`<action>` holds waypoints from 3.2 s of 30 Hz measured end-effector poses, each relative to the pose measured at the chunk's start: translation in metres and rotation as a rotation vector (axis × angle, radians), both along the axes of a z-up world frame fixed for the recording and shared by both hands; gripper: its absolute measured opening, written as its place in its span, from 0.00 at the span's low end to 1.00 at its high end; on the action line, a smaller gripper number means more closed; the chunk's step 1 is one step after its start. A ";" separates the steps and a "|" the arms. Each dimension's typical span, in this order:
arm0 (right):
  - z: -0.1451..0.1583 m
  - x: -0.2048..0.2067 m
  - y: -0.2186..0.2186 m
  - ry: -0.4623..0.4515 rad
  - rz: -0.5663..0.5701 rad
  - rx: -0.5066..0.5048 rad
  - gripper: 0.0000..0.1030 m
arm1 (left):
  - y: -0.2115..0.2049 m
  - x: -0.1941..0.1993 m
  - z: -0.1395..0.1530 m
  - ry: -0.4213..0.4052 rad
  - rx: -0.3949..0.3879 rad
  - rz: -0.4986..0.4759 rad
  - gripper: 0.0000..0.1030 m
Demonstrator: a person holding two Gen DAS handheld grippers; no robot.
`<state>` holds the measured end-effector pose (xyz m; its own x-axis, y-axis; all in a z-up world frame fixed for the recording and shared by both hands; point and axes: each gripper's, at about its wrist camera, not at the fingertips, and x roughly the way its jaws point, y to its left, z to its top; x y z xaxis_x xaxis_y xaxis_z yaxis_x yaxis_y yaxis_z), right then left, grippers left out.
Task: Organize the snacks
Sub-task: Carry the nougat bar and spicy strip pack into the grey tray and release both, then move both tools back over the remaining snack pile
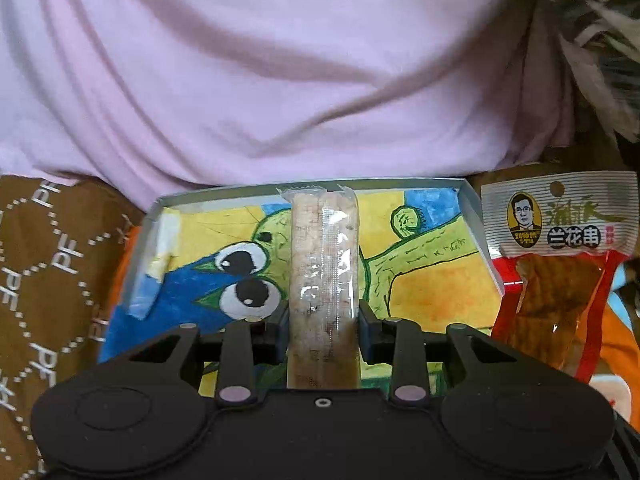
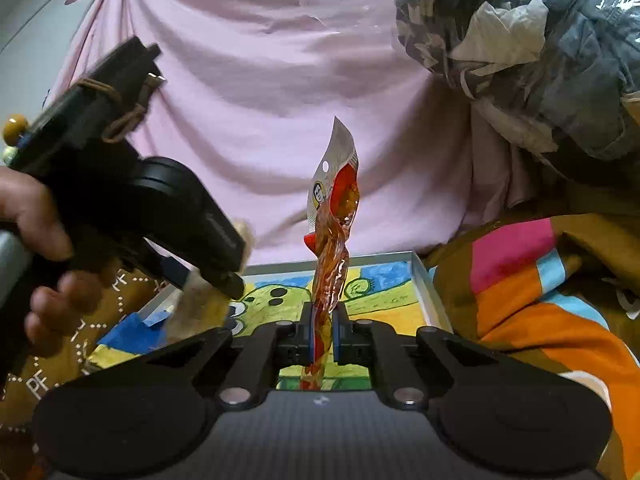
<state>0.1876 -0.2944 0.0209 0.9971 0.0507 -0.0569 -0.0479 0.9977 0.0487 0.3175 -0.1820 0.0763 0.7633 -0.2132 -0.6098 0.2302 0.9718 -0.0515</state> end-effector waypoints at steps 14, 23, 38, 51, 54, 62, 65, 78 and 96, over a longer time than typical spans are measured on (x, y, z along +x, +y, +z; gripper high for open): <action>-0.013 0.033 -0.012 0.126 -0.001 0.052 0.10 | -0.018 0.036 -0.038 0.058 0.012 0.007 0.34; -0.017 0.040 -0.020 0.206 -0.036 0.053 0.11 | -0.027 0.036 -0.043 0.078 0.029 -0.002 0.34; -0.011 0.041 -0.014 0.230 -0.088 -0.048 0.76 | -0.009 0.022 -0.037 0.015 -0.004 0.031 0.73; 0.000 0.001 -0.003 0.066 -0.172 -0.072 1.00 | 0.032 -0.033 -0.009 -0.138 -0.015 0.047 0.99; 0.003 -0.014 0.000 0.022 -0.180 -0.077 1.00 | 0.042 -0.051 -0.004 -0.153 -0.004 0.040 0.99; 0.011 -0.061 0.016 -0.062 -0.163 -0.148 1.00 | 0.071 -0.099 0.004 -0.171 0.014 0.030 0.99; 0.013 -0.077 0.022 -0.074 -0.159 -0.156 1.00 | 0.082 -0.115 0.004 -0.170 0.010 0.042 0.99; 0.008 -0.133 0.042 0.019 -0.123 -0.184 1.00 | 0.129 -0.184 -0.019 -0.161 0.031 0.040 0.99; -0.031 -0.147 0.076 0.313 -0.049 -0.384 1.00 | 0.165 -0.226 -0.075 0.050 -0.006 0.109 0.99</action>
